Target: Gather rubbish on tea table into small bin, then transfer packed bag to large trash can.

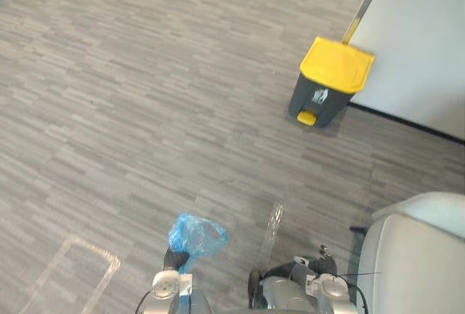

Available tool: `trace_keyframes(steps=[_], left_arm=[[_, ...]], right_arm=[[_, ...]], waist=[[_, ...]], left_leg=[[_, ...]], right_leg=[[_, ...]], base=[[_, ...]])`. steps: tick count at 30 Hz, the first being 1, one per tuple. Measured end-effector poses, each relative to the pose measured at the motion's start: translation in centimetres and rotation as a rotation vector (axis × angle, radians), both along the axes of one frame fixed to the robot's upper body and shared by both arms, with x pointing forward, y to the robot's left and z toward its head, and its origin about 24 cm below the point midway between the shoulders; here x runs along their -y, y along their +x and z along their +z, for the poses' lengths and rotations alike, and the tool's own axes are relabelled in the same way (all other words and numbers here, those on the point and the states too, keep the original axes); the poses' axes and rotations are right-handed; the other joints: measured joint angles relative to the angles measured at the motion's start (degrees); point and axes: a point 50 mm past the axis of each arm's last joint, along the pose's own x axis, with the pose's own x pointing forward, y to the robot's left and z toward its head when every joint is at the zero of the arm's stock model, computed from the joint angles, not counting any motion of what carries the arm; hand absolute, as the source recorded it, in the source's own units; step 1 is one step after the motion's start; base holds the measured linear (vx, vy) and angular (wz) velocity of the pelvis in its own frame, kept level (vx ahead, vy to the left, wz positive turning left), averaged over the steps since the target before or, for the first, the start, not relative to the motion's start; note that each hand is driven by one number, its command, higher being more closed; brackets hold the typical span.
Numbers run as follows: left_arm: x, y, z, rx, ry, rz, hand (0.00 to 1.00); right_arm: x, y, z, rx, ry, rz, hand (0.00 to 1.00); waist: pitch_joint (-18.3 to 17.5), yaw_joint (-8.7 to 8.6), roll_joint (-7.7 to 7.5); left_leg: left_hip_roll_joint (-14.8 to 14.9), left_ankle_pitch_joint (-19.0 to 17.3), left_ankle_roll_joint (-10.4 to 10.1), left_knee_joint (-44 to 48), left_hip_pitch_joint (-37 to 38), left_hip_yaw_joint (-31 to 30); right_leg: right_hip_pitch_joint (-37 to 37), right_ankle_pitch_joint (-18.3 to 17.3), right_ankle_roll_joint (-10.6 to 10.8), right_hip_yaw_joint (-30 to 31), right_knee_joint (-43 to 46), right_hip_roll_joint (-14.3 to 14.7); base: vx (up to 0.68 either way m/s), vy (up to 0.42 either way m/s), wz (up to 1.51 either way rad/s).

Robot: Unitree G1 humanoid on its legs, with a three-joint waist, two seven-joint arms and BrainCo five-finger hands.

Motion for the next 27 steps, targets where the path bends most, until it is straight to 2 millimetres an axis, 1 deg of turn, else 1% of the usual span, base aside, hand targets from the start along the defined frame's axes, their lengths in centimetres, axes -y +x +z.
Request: trace_keyframes(steps=[1,2,3,4,5,6,7,8,9,10,11,12,13,14,15,16,17,18,19,20,21,22,23,24,25,26,27], left_arm=[[0.0,0.2,0.1,0.005,0.0,-0.001,1.0],[-0.1,0.6,0.3,0.017,0.005,-0.006,1.0],[0.0,0.8,0.4,0.019,0.005,-0.008,1.0],[0.1,0.8,0.3,0.019,0.004,-0.009,1.0],[-0.2,0.6,0.1,0.001,0.017,-0.02,1.0],[-0.6,0.8,0.1,-0.003,0.031,-0.022,1.0],[-1.1,1.2,0.4,0.014,0.049,-0.025,1.0],[-1.3,1.2,0.4,0.015,0.055,-0.027,1.0],[-1.6,0.9,0.2,-0.005,0.07,-0.037,1.0],[-1.6,0.7,-0.1,-0.02,0.073,-0.045,1.0],[-1.4,0.3,-0.3,-0.035,0.07,-0.052,1.0],[-1.4,-0.3,-0.7,-0.053,0.073,-0.052,1.0],[-1.4,-0.6,-0.9,-0.066,0.075,-0.052,1.0],[-1.6,-1.2,-1.2,-0.091,0.079,-0.048,1.0],[-1.8,-2.1,-1.7,-0.124,0.082,-0.044,1.0],[-2.0,-2.7,-2.2,-0.157,0.085,-0.041,1.0],[-2.0,-2.9,-2.3,-0.166,0.086,-0.041,1.0],[-2.3,-3.2,-2.5,-0.187,0.094,-0.037,1.0],[-2.5,-3.3,-2.7,-0.198,0.099,-0.035,1.0],[-2.6,-3.4,-2.8,-0.206,0.1,-0.031,1.0],[-2.6,-3.4,-2.8,-0.208,0.1,-0.031,1.0],[-2.7,-3.3,-2.8,-0.207,0.103,-0.034,1.0],[-2.2,-3.3,-3.0,-0.217,0.09,-0.035,1.0],[-1.8,-3.3,-3.0,-0.216,0.08,-0.043,1.0],[-1.5,-3.3,-3.0,-0.209,0.069,-0.043,1.0],[-1.4,-2.8,-2.9,-0.196,0.068,-0.044,1.0],[-1.3,-2.6,-2.8,-0.191,0.068,-0.044,1.0]], right_arm=[[0.1,0.1,0.0,0.0,0.0,-0.008,0.0],[0.2,0.1,0.0,0.001,-0.002,-0.017,0.0],[0.7,-0.1,-0.1,-0.009,-0.01,-0.036,0.0],[1.0,-0.3,-0.2,-0.017,-0.012,-0.049,0.0],[1.1,-1.2,-0.9,-0.072,-0.004,-0.07,0.0],[0.5,-1.7,-1.3,-0.097,0.013,-0.061,0.0],[-0.3,-1.9,-1.7,-0.119,0.039,-0.058,0.0],[-0.6,-1.9,-1.8,-0.122,0.048,-0.055,0.0],[-1.1,-1.7,-1.8,-0.118,0.065,-0.047,0.0],[-1.0,-1.6,-1.7,-0.117,0.062,-0.043,0.0],[-0.7,-1.5,-1.7,-0.114,0.052,-0.038,0.0],[-0.9,-1.2,-1.6,-0.106,0.055,-0.03,0.0],[-1.0,-1.0,-1.5,-0.104,0.058,-0.025,0.0],[-1.3,-0.9,-1.5,-0.103,0.061,-0.012,0.0],[-1.6,-0.7,-1.5,-0.103,0.058,0.013,0.0],[-1.7,-1.0,-1.6,-0.109,0.055,0.024,0.0],[-1.7,-1.0,-1.6,-0.108,0.051,0.029,0.0],[-1.7,-1.0,-1.6,-0.116,0.044,0.041,0.0],[-1.6,-1.1,-1.7,-0.123,0.039,0.046,0.0],[-1.5,-1.1,-1.8,-0.134,0.035,0.054,0.0],[-1.5,-1.1,-1.9,-0.138,0.033,0.054,0.0],[-1.4,-1.6,-2.0,-0.149,0.034,0.049,0.0],[-0.6,-1.7,-2.0,-0.152,0.014,0.04,0.0],[-0.4,-1.7,-2.0,-0.15,0.008,0.041,0.0],[0.0,-1.5,-1.8,-0.145,-0.004,0.038,0.0],[0.1,-1.6,-1.9,-0.149,-0.001,0.034,0.0],[0.2,-1.7,-1.9,-0.151,-0.001,0.027,0.0]], waist=[[0.0,0.19,-0.04],[0.1,0.69,-0.44],[0.1,0.76,-0.27],[0.2,0.76,0.05],[0.2,0.94,-0.58],[-0.2,0.41,-1.46],[-0.4,0.51,-1.72],[-0.3,0.65,-1.53],[-0.7,0.62,-2.27],[-0.7,0.61,-1.6],[-1.0,0.75,0.17],[-0.7,1.03,0.54],[-0.7,1.12,0.53],[-0.7,1.17,0.29],[-0.8,1.17,-0.25],[-0.8,0.66,-0.4],[-0.8,0.44,-0.46],[-0.8,-0.03,-0.43],[-0.9,-0.37,-0.6],[-0.9,-0.5,-0.61],[-0.9,-0.59,-0.62],[-1.4,-1.14,-1.43],[-1.4,-1.58,-0.53],[-1.5,-1.52,0.42],[-1.6,-1.47,1.69],[-1.5,-1.57,2.19],[-1.5,-1.62,2.25]], left_leg=[[-0.4,0.0,0.0,-2.3,-1.3,-0.6],[-2.3,1.0,0.0,-9.7,-4.0,-2.1],[-4.3,3.8,1.2,-18.7,-5.4,-4.3],[-5.1,6.3,1.7,-23.3,-5.4,-5.7],[-8.0,13.6,-1.8,-28.3,-4.0,-9.7],[-9.2,13.2,-1.3,-28.5,-3.9,-10.8],[-10.0,13.0,-1.2,-28.5,-3.9,-12.1],[-10.2,13.0,-1.2,-28.3,-3.7,-12.2],[-11.4,12.2,-0.9,-28.1,-2.5,-11.5],[-11.9,11.0,-0.7,-27.8,-1.5,-11.3],[-11.9,6.9,-0.4,-27.5,-0.1,-10.2],[-11.8,4.9,-0.2,-27.7,1.0,-8.0],[-11.8,4.3,0.0,-28.0,1.7,-6.7],[-11.9,3.4,0.3,-29.1,3.0,-4.5],[-12.4,3.3,0.7,-31.6,5.6,-1.3],[-13.0,3.3,0.9,-34.4,7.9,0.0],[-13.0,3.3,0.8,-35.2,8.6,0.5],[-13.0,3.4,0.5,-38.4,11.1,1.5],[-13.0,3.4,0.5,-40.3,12.7,2.0],[-12.8,3.4,0.0,-42.3,14.7,2.6],[-12.7,3.3,-0.4,-42.8,15.3,2.9],[-13.5,3.0,-1.7,-43.7,16.6,3.2],[-13.2,2.7,-2.8,-43.8,18.3,2.3],[-12.6,2.8,-2.9,-44.0,18.7,1.9],[-11.8,2.6,-3.3,-44.6,19.5,0.3],[-11.7,2.6,-3.3,-43.4,19.4,-0.7],[-11.4,2.6,-3.3,-41.7,19.0,-0.9]], right_leg=[[0.3,-0.2,0.3,0.5,0.3,-0.5],[0.5,-2.0,3.3,1.8,2.2,-2.3],[1.1,-4.1,6.4,3.3,3.7,-3.4],[1.7,-4.9,7.6,3.9,4.2,-3.6],[2.3,-8.8,10.5,6.5,6.1,-5.1],[2.1,-9.0,10.8,7.6,5.5,-5.7],[1.7,-8.5,10.6,8.5,2.4,-5.0],[1.4,-7.8,10.5,8.9,1.3,-4.7],[0.5,-4.0,10.0,10.2,-0.9,-4.4],[0.4,-4.1,9.9,9.7,0.4,-5.0],[-0.3,-4.1,10.1,11.9,2.4,-5.1],[-2.2,-4.5,10.8,14.0,5.8,-5.6],[-3.6,-4.5,11.0,14.8,8.0,-5.8],[-6.4,-4.0,11.7,15.1,12.5,-6.2],[-11.0,-2.2,11.9,14.0,19.2,-7.2],[-13.2,-2.9,10.9,10.7,21.8,-8.1],[-13.8,-3.5,10.7,9.5,21.8,-8.1],[-15.0,-4.9,10.0,4.6,20.0,-7.5],[-15.9,-5.3,9.0,0.3,17.9,-7.0],[-17.0,-4.7,7.5,-4.3,13.7,-5.8],[-17.3,-4.2,6.8,-5.8,11.6,-5.4],[-17.6,0.3,5.2,-8.1,4.5,-4.4],[-16.3,2.8,2.3,-7.8,4.0,-3.4],[-16.0,2.6,2.3,-8.0,3.8,-2.7],[-15.9,0.6,1.9,-8.0,4.5,-2.0],[-15.4,-0.6,2.0,-8.4,5.0,-1.9],[-14.6,-1.0,2.0,-8.6,4.7,-1.8]], base=[[0.49,0.264,-0.58],[0.38,0.317,-0.52],[0.46,0.403,-0.49],[0.46,0.469,-0.51],[0.38,0.345,-0.23],[0.41,0.333,-0.18],[0.23,0.137,0.01],[0.22,0.192,-0.2],[0.14,0.155,-0.26],[0.2,0.258,-0.55],[0.17,0.278,-0.83],[0.16,0.273,-0.95],[0.07,0.166,-0.96],[0.06,0.13,-1.1],[0.09,0.147,-1.16],[0.14,0.143,-0.86],[0.14,0.084,-0.56],[0.18,0.037,-0.44],[0.28,-0.024,-0.56],[0.25,-0.027,-0.37],[0.39,-0.069,-0.2],[0.41,-0.059,-0.01],[0.5,-0.056,-0.05],[0.46,-0.062,-0.17],[0.42,-0.06,-0.12],[0.41,-0.075,-0.02],[0.41,-0.066,0.21]])
